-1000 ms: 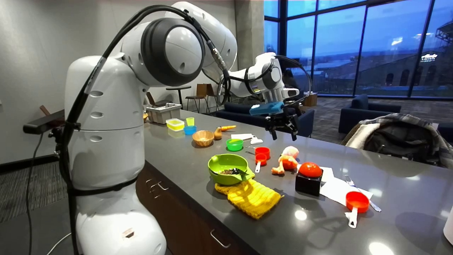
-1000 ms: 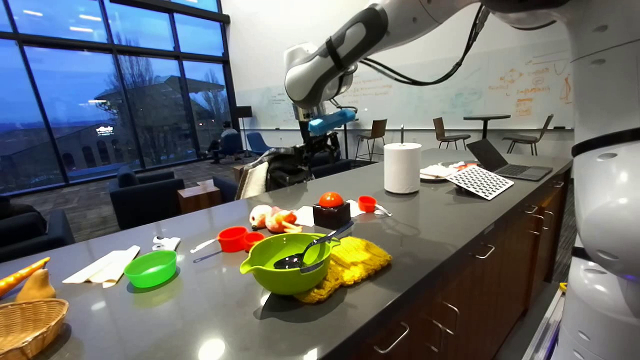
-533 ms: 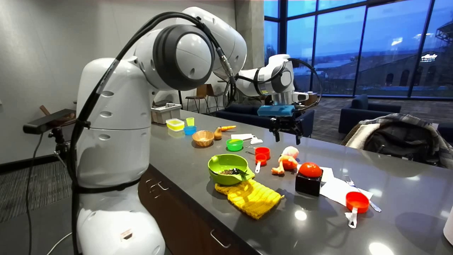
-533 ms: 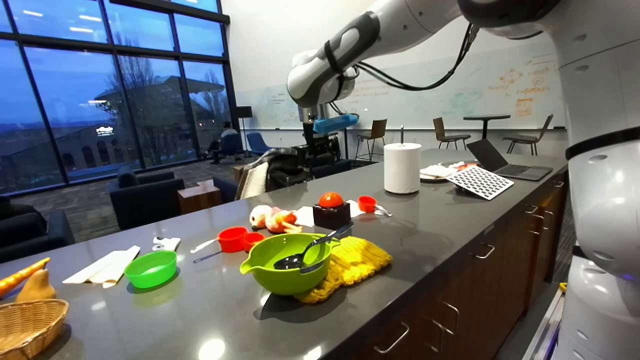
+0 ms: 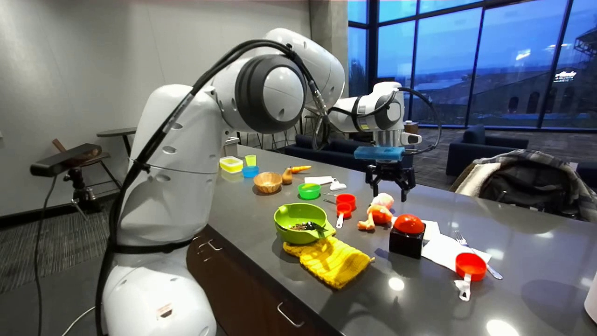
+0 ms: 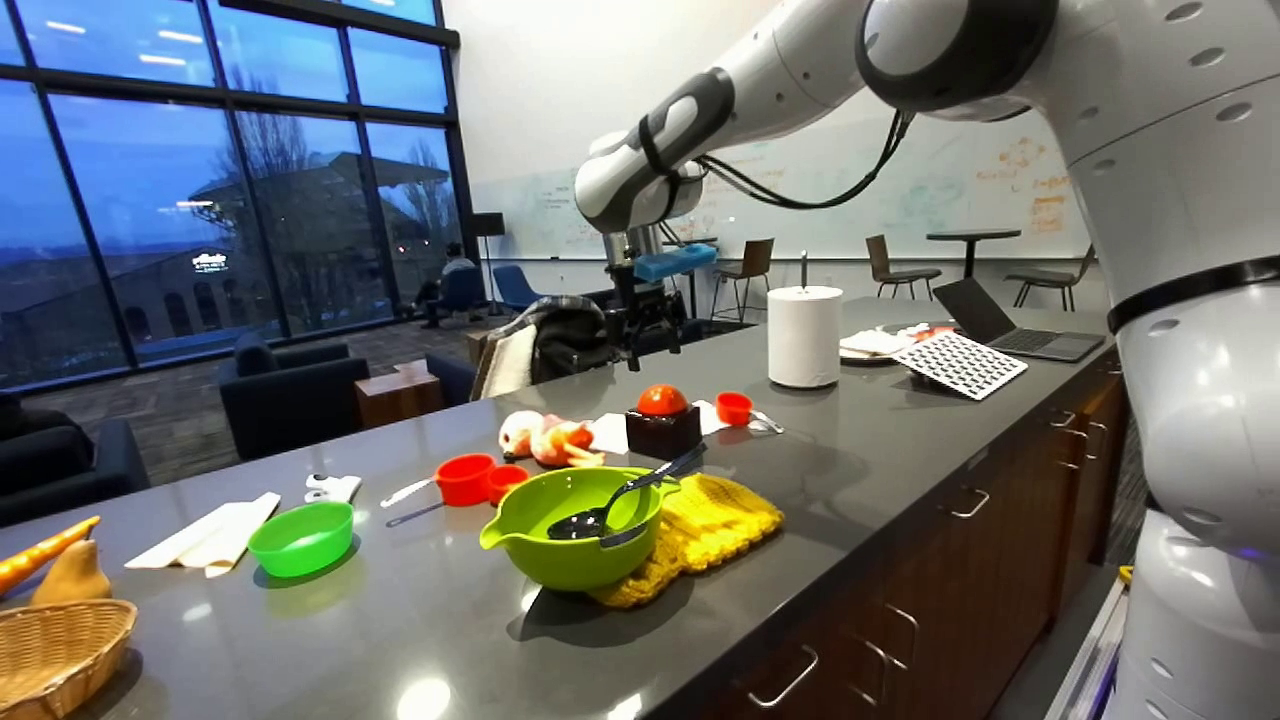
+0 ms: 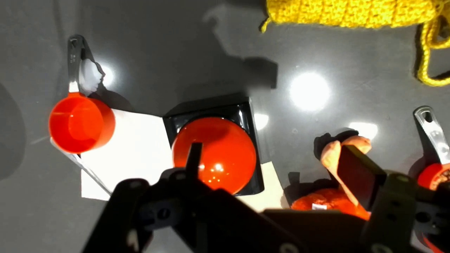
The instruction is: Press the orange button.
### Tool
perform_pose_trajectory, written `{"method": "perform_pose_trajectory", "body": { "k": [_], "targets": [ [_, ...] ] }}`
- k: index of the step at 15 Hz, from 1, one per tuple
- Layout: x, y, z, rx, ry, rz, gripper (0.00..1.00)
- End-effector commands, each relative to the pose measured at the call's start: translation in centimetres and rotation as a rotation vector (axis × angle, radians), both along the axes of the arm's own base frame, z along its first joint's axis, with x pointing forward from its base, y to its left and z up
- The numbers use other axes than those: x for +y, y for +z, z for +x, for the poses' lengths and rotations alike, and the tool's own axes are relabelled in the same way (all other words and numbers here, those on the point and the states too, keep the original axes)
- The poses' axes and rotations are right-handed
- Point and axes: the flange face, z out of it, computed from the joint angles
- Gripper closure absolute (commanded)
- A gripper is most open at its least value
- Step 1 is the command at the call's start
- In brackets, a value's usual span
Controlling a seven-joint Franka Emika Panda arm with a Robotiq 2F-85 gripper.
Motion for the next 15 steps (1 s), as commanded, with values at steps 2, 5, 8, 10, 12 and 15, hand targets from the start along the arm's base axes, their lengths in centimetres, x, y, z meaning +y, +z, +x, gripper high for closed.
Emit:
{"method": "perform_pose_trajectory", "body": {
  "k": [2,5,8,10,12,15],
  "targets": [
    [-0.9,-0.8,1.6,0.039,0.008,0.012,0.4],
    [-1.2,-0.9,2.1,0.047,0.012,0.011,0.65],
    [-1.5,0.3,2.6,0.039,0.011,-0.004,0.88],
    [-1.8,1.1,2.9,0.041,0.012,-0.015,0.99],
    [-2.2,1.3,3.2,0.046,0.005,-0.011,1.0],
    [-3.0,0.7,3.7,0.061,0.01,-0.018,1.0]
  ]
}}
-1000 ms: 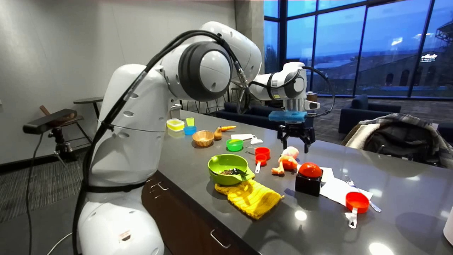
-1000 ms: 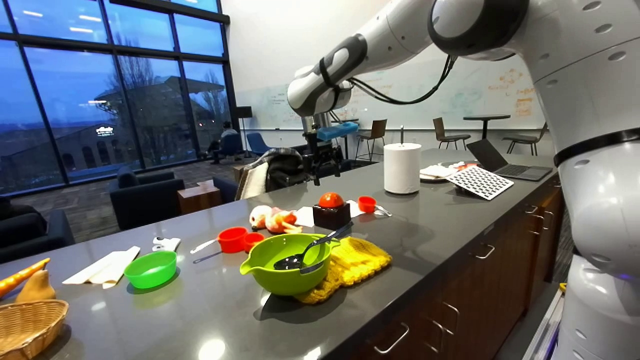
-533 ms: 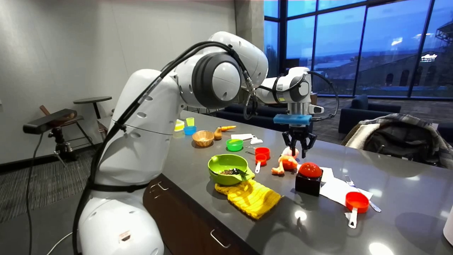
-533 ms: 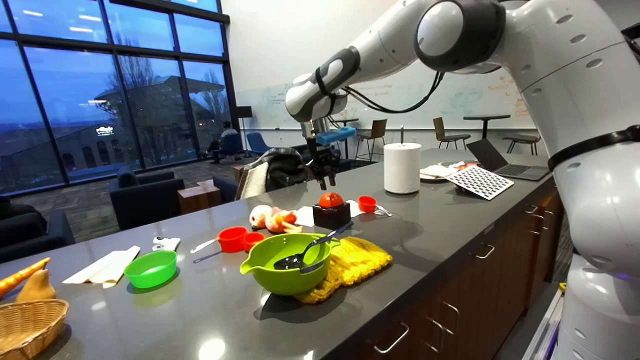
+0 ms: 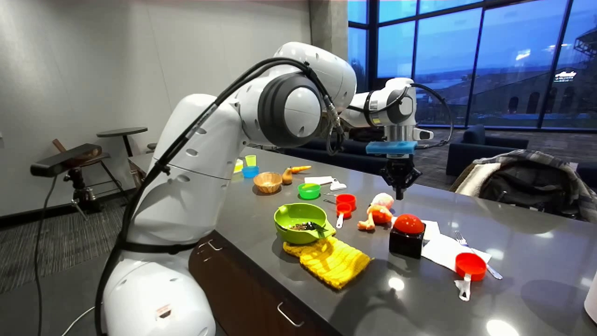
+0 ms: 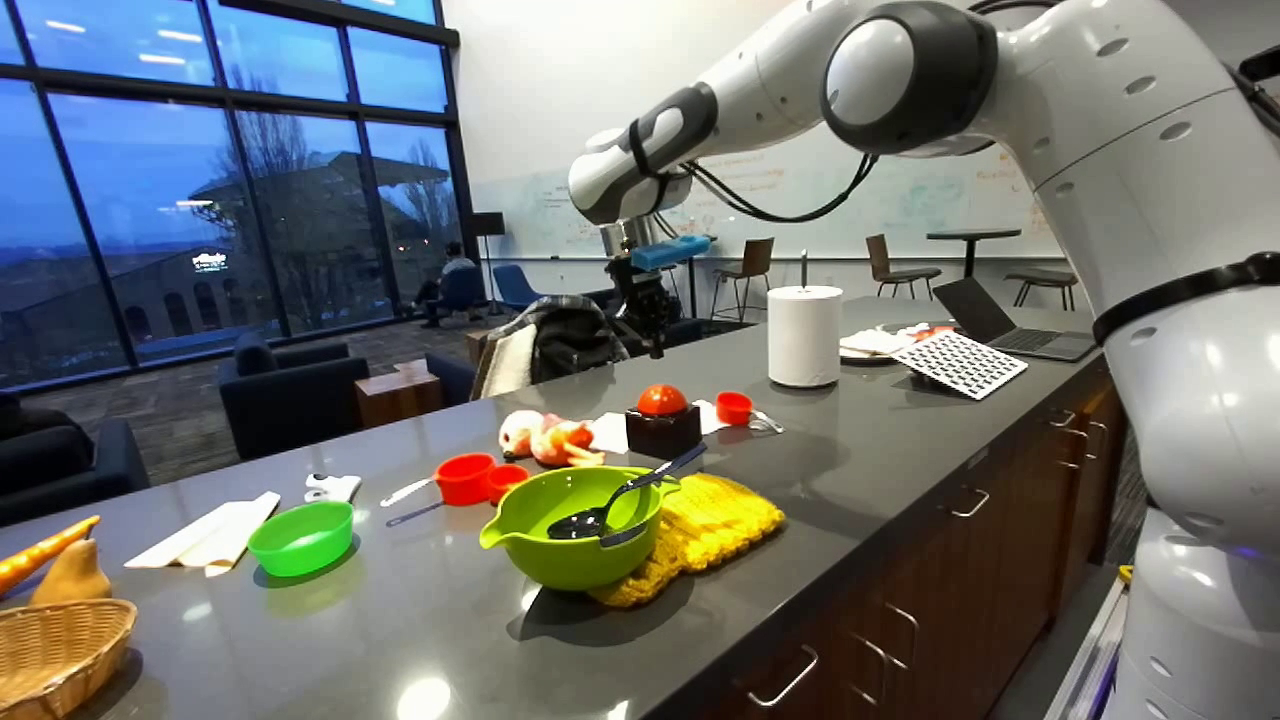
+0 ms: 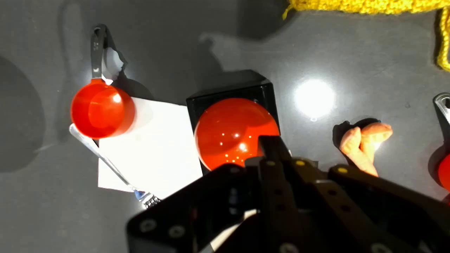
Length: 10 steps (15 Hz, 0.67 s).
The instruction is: Press the orange button.
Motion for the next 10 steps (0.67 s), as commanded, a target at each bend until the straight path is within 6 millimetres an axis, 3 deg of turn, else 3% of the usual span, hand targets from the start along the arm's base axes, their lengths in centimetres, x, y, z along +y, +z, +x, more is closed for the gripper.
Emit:
{"method": "perform_pose_trajectory", "body": {
  "k": [1,10],
  "targets": [
    [-1.3,-0.7,1.1,0.028,0.013,-0.009,1.0],
    [-3.3,-5.2,2.8,0.066,-0.007,0.014,1.0]
  ]
}}
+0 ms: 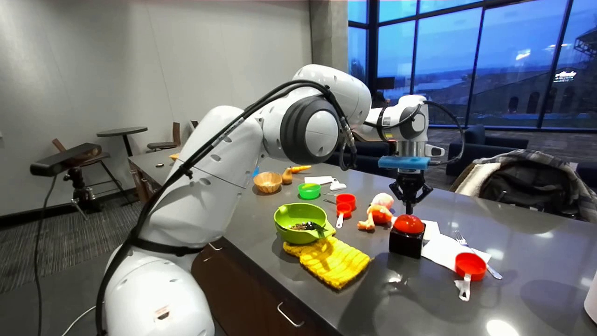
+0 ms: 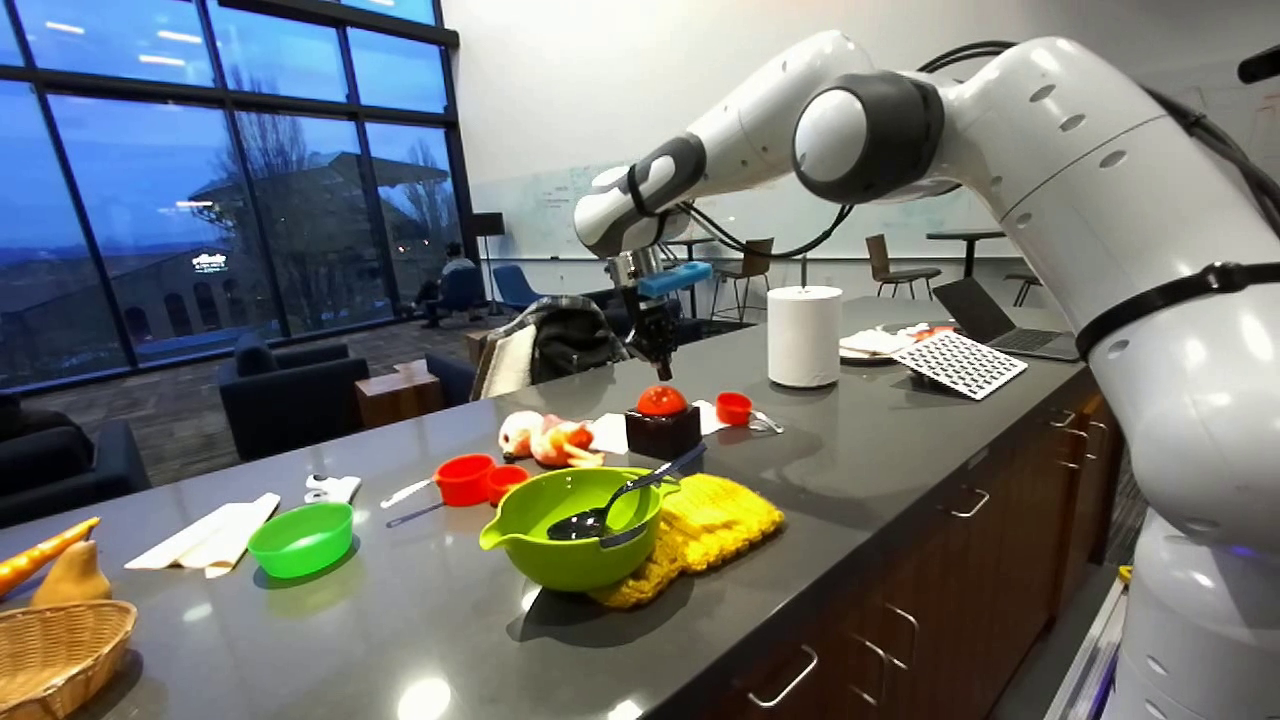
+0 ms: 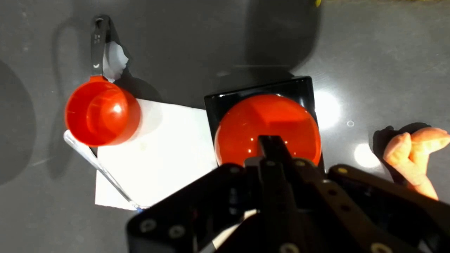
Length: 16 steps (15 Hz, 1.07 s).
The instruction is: Press the orange button.
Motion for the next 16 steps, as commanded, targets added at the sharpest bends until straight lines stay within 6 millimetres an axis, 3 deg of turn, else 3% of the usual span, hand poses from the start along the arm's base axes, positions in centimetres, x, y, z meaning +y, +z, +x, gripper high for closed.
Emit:
{"method": "perform_pose_trajectory", "body": {
  "k": [1,16],
  "targets": [
    [-0.7,-0.7,0.6,0.018,-0.012,0.026,1.0],
    [-1.2,-2.9,0.2,0.049,-0.058,0.066,1.0]
  ]
}}
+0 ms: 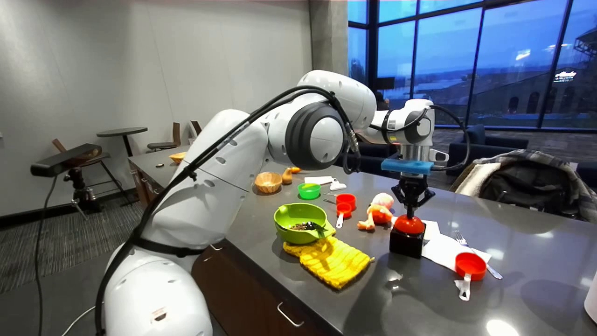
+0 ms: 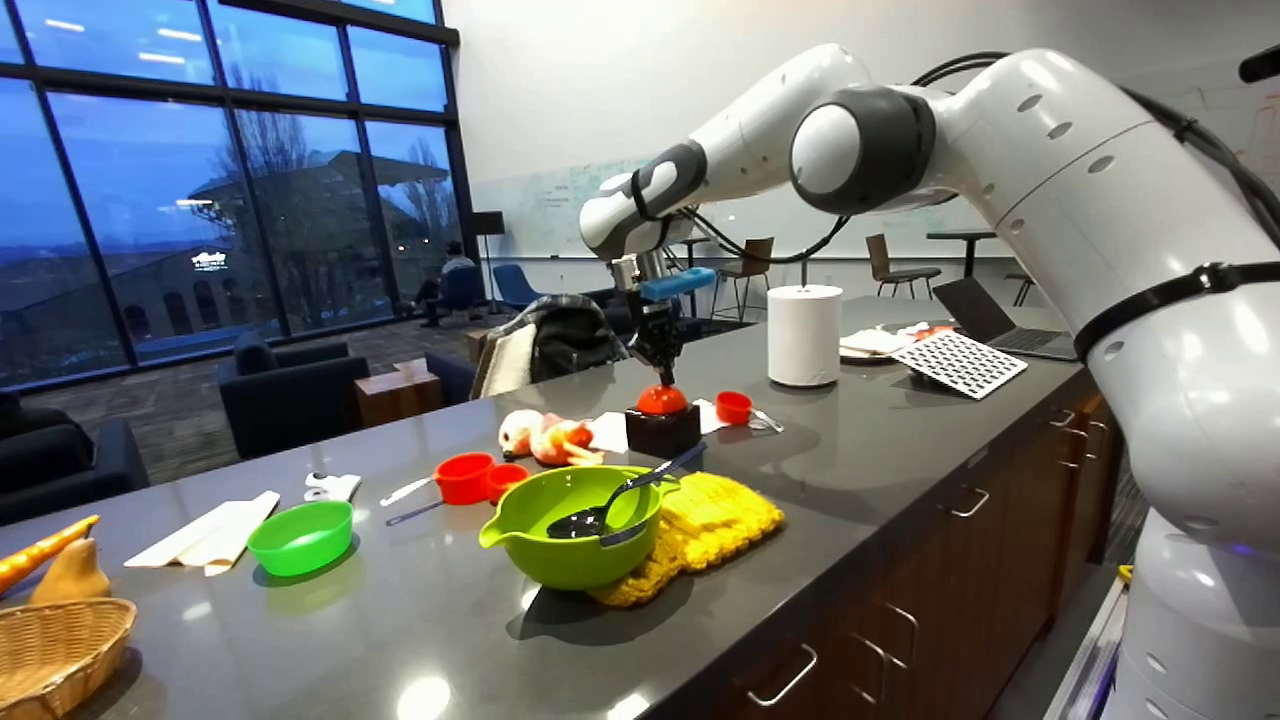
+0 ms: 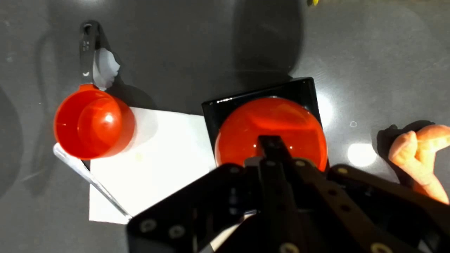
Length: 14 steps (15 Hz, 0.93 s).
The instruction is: Press the orange button.
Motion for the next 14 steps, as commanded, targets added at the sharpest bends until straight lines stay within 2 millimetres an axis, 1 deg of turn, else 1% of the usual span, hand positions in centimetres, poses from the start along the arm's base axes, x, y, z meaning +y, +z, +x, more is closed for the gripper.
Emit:
{"method": "perform_pose_trajectory", "body": {
  "k": [1,3,4,6,9,10,14],
  "targets": [
    [-0.1,-2.0,-0.2,0.035,-0.022,0.032,1.0],
    [0.0,-2.0,-0.3,0.037,-0.022,0.032,1.0],
    [0.1,-2.4,-0.3,0.037,-0.022,0.031,1.0],
    [0.0,-2.1,-0.3,0.038,-0.022,0.031,1.0],
    [0.1,-2.1,-0.3,0.038,-0.022,0.03,1.0],
    [0.1,-2.5,-0.3,0.039,-0.022,0.032,1.0],
    [0.0,-3.1,-0.5,0.046,-0.029,0.041,1.0]
  ]
}}
